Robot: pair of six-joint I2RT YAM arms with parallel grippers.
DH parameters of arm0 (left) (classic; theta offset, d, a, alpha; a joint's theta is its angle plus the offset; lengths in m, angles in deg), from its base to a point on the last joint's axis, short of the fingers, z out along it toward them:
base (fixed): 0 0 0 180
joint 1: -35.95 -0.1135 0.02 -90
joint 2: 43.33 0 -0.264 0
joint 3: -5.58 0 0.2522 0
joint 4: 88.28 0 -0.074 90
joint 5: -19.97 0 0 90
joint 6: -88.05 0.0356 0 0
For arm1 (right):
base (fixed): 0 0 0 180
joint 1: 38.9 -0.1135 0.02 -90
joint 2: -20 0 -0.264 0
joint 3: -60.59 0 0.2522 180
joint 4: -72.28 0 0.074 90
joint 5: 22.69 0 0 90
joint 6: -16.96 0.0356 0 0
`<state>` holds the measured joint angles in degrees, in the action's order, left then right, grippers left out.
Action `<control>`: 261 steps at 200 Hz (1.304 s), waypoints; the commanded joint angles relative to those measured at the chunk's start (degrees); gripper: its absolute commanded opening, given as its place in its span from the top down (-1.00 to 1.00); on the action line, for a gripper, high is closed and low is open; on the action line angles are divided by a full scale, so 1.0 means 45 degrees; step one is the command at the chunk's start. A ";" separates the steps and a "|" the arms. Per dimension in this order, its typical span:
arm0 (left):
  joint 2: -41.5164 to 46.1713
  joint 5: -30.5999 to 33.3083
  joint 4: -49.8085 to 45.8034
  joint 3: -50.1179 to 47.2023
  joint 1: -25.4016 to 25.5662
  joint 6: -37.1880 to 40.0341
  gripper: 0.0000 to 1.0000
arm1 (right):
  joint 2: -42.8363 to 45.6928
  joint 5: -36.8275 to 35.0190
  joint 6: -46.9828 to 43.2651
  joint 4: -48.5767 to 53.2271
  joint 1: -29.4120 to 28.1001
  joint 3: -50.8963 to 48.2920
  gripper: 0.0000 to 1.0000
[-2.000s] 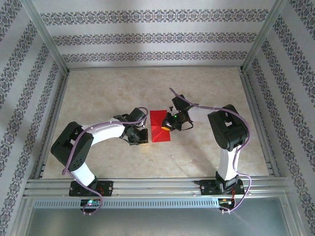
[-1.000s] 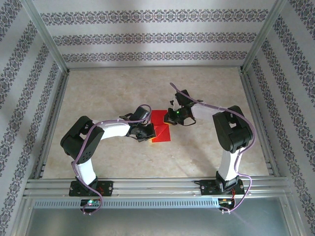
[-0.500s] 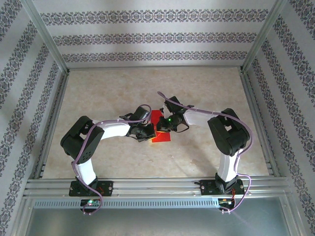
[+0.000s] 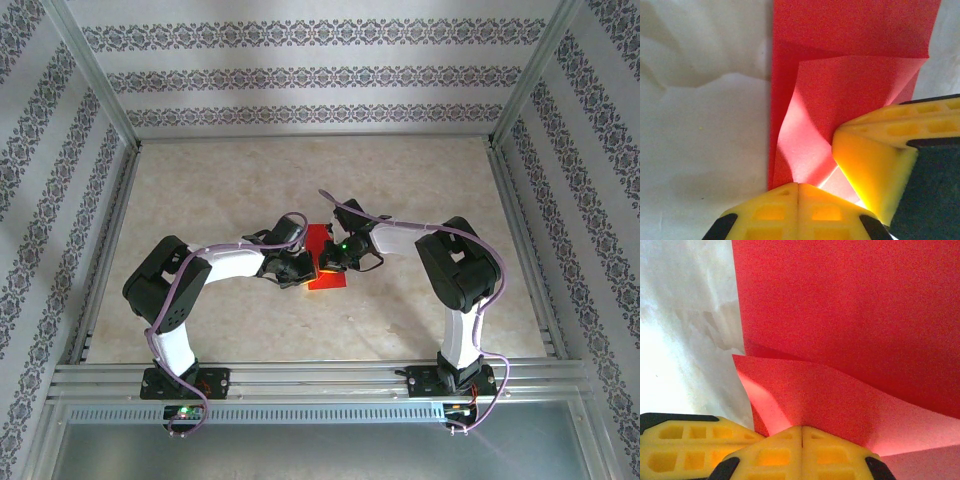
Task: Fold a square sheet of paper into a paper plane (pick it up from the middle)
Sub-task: Fold the triangle a second time at the center of the table.
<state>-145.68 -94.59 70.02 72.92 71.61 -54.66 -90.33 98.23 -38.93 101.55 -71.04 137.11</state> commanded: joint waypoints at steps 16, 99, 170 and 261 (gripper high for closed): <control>0.0715 -0.0573 0.1098 -0.0596 0.0142 0.0118 0.86 | -0.0523 -0.0426 -0.0039 0.0095 -0.0045 -0.0199 0.99; -0.0029 0.0094 -0.0727 -0.1067 0.0338 0.0111 0.97 | -0.0547 -0.0320 -0.0491 -0.0057 0.0191 -0.0212 0.99; -0.0166 0.0417 -0.1223 -0.1486 0.0338 -0.0122 1.00 | -0.0269 0.1000 -0.1830 -0.2591 0.2099 -0.0695 0.92; -0.0250 0.0485 -0.1501 -0.1002 0.0337 0.0131 1.00 | 0.1472 0.0025 -0.1690 -0.2278 0.2064 -0.1251 0.91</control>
<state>-144.13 -95.86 72.40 69.49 72.37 -54.73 -88.30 99.01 -46.45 91.49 -58.67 133.66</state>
